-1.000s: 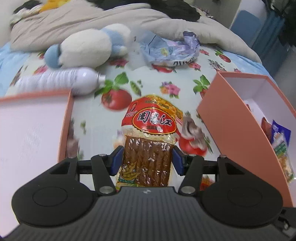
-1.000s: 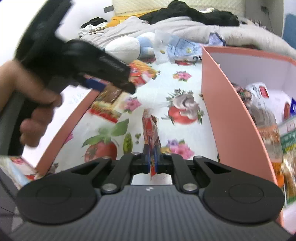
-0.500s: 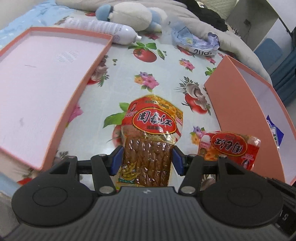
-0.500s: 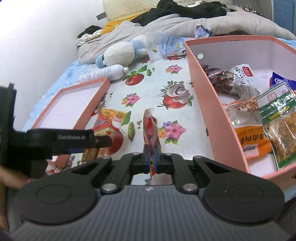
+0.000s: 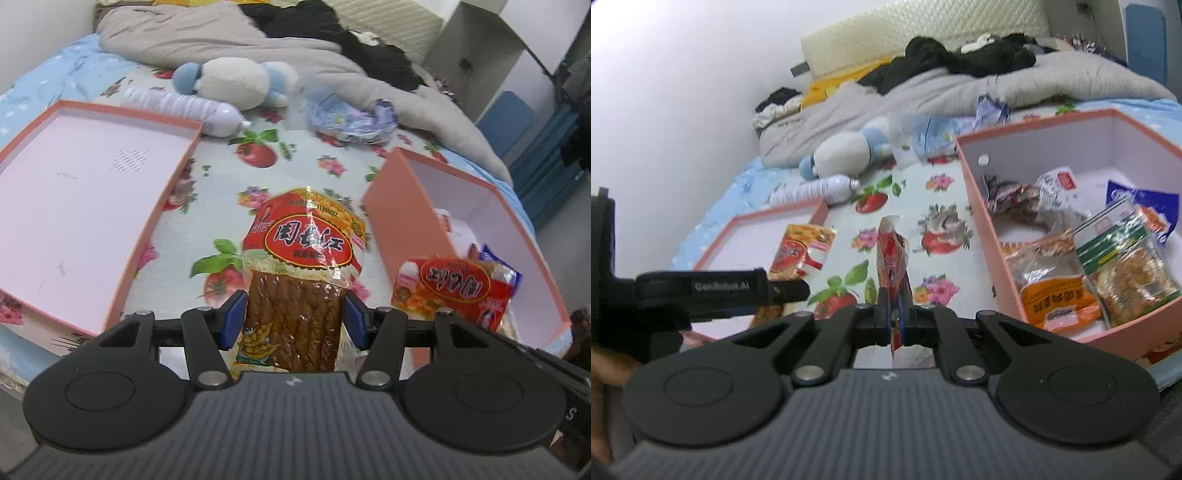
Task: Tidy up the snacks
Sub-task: 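Lift and carry both red packets over the deep pink box with both grippers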
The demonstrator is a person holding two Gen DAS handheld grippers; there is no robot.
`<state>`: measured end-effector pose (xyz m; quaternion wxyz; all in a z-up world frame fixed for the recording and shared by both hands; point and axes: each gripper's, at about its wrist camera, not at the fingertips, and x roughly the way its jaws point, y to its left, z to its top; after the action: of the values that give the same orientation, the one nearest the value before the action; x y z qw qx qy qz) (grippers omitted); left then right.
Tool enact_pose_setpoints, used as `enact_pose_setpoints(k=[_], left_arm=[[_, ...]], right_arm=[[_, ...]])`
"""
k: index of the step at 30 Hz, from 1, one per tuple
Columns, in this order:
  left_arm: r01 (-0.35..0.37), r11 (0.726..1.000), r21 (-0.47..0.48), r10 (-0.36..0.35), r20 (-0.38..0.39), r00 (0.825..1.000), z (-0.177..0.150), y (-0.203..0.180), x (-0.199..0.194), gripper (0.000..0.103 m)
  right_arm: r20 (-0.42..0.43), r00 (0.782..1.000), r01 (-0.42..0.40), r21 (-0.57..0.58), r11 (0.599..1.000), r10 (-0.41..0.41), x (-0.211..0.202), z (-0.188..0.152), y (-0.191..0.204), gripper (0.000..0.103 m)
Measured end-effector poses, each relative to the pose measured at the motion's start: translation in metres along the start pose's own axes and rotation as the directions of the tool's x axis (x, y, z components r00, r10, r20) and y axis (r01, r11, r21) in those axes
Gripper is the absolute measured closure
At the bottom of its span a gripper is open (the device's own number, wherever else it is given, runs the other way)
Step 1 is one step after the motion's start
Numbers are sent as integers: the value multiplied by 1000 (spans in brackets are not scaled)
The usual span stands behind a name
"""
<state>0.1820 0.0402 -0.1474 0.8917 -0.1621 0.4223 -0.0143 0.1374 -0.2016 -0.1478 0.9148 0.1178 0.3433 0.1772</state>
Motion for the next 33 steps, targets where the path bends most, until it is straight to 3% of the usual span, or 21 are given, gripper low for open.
enact_pose_setpoints(k=[7,17,26,33], left_arm=[[49,998,27,-51,68,996,6,-23,-34,42],[161,982,96,-168,62,984,-2,-76,-47,42],[255,951,176,-265,36,963,10,-135,-26,42],[293,935,202,-297,-9,955,24,-173,13,42]], right_arm=[[95,995,40,-30,999,-37,-44,12,2,96],[174,974,150,-12,989,-145,-87,15,-25,96],[212,945,244,48,969,-248,-100,21,-67,96],[196,935,284,91,954,-297,-86,33,-107,96]])
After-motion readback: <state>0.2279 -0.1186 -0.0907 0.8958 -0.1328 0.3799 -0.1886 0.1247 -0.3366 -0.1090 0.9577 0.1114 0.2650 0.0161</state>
